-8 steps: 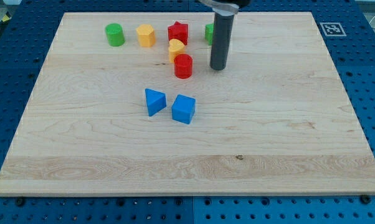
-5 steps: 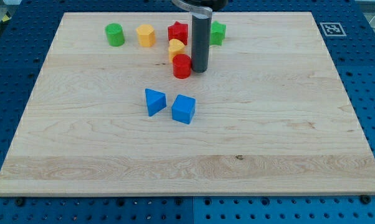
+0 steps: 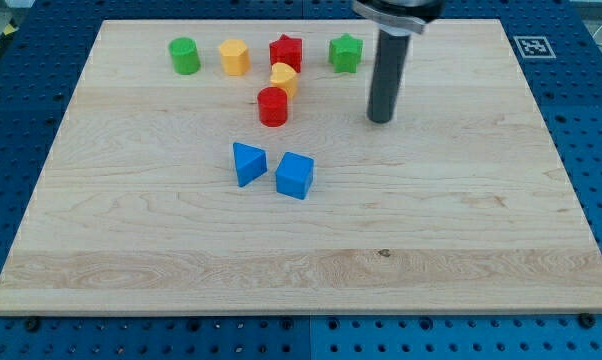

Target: Slide the red circle closer to the yellow heart

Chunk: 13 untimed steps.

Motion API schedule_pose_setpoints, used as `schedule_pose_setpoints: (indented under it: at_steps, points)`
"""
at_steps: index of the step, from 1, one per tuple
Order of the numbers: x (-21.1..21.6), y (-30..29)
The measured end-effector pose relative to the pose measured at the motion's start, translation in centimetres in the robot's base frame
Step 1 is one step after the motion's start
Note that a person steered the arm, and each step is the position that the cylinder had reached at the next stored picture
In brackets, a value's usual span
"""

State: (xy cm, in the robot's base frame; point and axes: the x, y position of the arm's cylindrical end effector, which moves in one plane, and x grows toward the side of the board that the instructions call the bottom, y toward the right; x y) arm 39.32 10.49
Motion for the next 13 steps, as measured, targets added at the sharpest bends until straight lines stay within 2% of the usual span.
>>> schedule_pose_setpoints:
  at_steps: [2,3,4,5,6,7,8,11,12,13]
  points:
    - [6.3,4.6]
    - [7.4,0.5]
    - [7.1,-7.3]
    - [5.1,-14.0]
    - [1.1,-18.0]
    - [-0.2,-21.0]
    - [-1.8,-21.0]
    - [-2.6,-14.3]
    - [-2.6,-14.3]
    - [-0.7,-18.1]
